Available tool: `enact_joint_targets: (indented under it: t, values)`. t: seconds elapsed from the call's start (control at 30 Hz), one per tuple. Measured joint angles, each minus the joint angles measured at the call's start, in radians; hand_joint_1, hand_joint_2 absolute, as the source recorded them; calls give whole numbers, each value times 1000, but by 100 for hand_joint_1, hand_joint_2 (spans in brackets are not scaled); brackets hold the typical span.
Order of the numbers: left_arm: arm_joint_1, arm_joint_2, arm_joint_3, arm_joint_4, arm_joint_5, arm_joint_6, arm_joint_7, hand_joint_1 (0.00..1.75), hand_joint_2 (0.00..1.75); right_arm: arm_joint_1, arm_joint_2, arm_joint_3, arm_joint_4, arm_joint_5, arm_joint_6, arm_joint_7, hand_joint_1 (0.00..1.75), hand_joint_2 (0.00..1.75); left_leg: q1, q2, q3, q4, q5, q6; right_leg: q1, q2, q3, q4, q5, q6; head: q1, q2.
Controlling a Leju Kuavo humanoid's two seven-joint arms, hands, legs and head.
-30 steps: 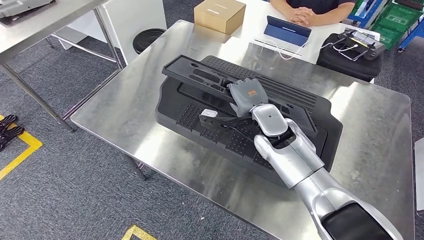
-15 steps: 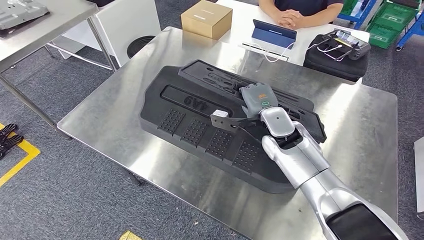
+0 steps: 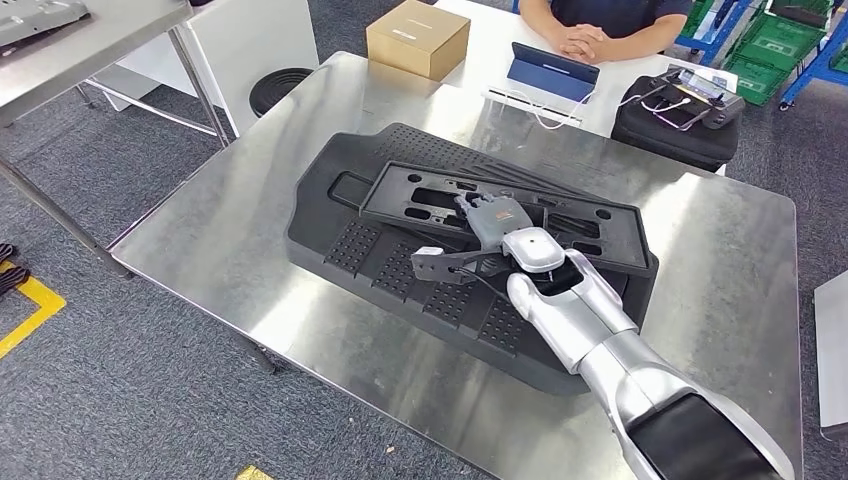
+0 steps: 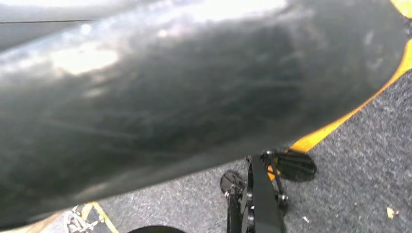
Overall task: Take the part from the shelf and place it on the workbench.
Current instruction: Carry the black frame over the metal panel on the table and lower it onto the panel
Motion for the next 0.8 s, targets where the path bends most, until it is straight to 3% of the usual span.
enact_joint_targets:
  t: [0.37, 0.6, 0.8]
  values:
    - [0, 0, 12, 0, 9, 1, 4, 0, 0, -18, 28, 33, 9, -61, -15, -47, 0, 0, 0, 1, 0, 0, 2, 4, 1, 0, -1, -1, 4, 8, -1, 0]
    - [1, -4, 32, 0, 18, 5, 3, 0, 0, -10, 28, 42, -110, -73, -99, -13, 0, 0, 1, 1, 1, -3, 2, 3, 2, 0, -2, 0, 4, 7, -1, 0]
    - [1, -10, 46, 0, 21, 10, 1, 0, 0, 1, 26, 52, -196, -64, -112, 8, 0, 0, 1, 1, 1, -4, 2, 3, 3, 0, -2, 0, 4, 7, -1, 0]
